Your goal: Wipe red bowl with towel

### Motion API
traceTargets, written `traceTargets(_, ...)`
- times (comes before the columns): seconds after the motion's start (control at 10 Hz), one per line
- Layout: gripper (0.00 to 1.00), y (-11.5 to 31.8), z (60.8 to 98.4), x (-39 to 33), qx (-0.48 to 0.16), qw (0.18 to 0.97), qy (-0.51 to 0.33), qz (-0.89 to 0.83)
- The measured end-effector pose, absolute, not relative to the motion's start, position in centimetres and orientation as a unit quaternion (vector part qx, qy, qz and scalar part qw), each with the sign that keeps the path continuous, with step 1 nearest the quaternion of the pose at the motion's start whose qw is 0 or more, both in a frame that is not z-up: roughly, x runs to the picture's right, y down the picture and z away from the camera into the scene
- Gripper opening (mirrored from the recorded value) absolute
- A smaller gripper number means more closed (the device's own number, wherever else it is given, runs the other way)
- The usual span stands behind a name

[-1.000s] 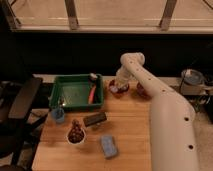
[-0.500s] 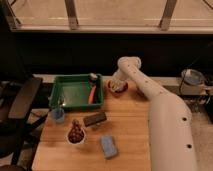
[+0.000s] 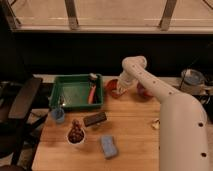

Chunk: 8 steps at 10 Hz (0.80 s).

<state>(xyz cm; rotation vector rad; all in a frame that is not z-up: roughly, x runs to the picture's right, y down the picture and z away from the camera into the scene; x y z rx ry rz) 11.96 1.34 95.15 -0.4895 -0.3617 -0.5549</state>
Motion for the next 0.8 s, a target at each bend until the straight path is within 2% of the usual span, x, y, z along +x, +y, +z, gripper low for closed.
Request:
traceTargets(0.5, 0.00, -2.8, 99.3, 10.2, -0.212, 0.917, -0.182, -0.285)
traceTargets(0.8, 0.00, -2.2, 98.4, 9.0, -0.206, 0.911, -0.205, -0.291)
